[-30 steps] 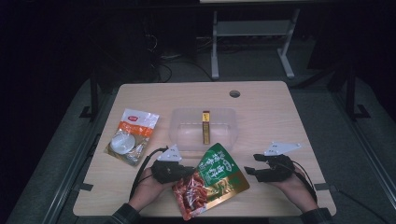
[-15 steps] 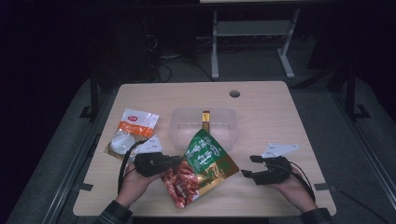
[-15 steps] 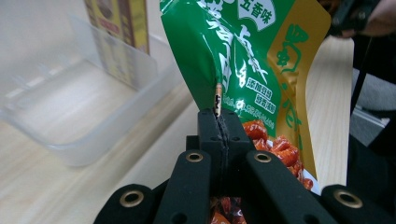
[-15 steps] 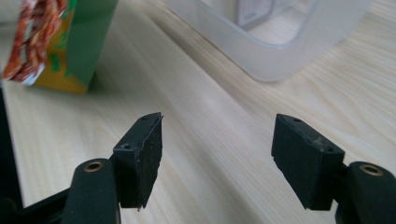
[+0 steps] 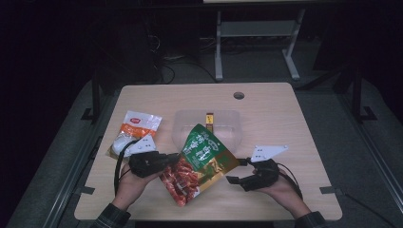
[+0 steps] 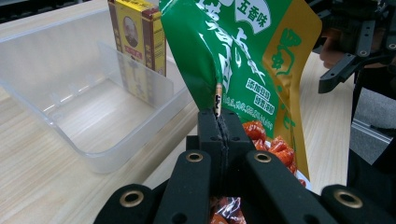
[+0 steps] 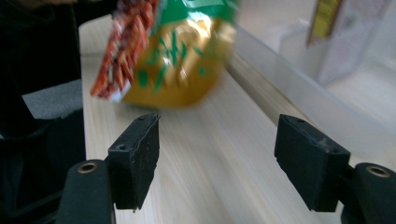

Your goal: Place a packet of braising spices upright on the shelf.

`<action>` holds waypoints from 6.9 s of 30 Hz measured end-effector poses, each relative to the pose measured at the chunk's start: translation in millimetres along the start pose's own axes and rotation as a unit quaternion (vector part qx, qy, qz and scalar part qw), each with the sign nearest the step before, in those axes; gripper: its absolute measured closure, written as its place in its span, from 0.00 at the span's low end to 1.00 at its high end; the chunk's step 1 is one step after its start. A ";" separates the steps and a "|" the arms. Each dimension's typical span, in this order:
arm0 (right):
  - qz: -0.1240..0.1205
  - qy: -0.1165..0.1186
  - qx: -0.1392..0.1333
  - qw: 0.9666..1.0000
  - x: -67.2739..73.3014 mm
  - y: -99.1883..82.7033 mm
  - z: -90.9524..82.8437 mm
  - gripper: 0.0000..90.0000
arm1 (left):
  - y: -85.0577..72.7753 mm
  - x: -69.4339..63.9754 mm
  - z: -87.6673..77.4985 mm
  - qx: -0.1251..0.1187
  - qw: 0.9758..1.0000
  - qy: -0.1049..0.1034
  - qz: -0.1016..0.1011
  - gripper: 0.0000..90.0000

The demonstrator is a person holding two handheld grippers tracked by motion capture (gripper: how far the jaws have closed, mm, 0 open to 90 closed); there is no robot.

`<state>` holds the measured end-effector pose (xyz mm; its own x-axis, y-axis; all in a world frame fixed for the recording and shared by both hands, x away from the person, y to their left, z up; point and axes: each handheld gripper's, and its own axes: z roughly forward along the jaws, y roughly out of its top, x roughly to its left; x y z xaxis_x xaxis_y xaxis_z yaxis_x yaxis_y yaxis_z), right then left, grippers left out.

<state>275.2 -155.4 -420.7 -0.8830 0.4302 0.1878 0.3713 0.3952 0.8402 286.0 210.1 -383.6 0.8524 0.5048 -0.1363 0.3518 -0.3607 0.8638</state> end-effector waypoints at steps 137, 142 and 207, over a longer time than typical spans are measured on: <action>-0.050 0.007 -0.074 0.996 -67.5 165.3 42.5 1.00 | -66.1 9.1 17.6 0.144 0.990 0.007 0.007 0.20; -0.047 0.006 -0.069 0.997 -70.9 164.2 48.7 1.00 | -66.1 8.5 18.2 0.145 0.989 0.005 0.007 0.20; -0.047 0.000 -0.011 0.999 -33.1 105.2 37.5 0.29 | -67.5 9.5 20.1 0.146 0.989 0.006 0.005 0.19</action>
<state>354.2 -97.7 -357.6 -0.9134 0.3924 0.1082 0.2812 0.4162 0.8647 278.1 223.4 -453.0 0.8528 0.5079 -0.1212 0.4412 -0.5768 0.6875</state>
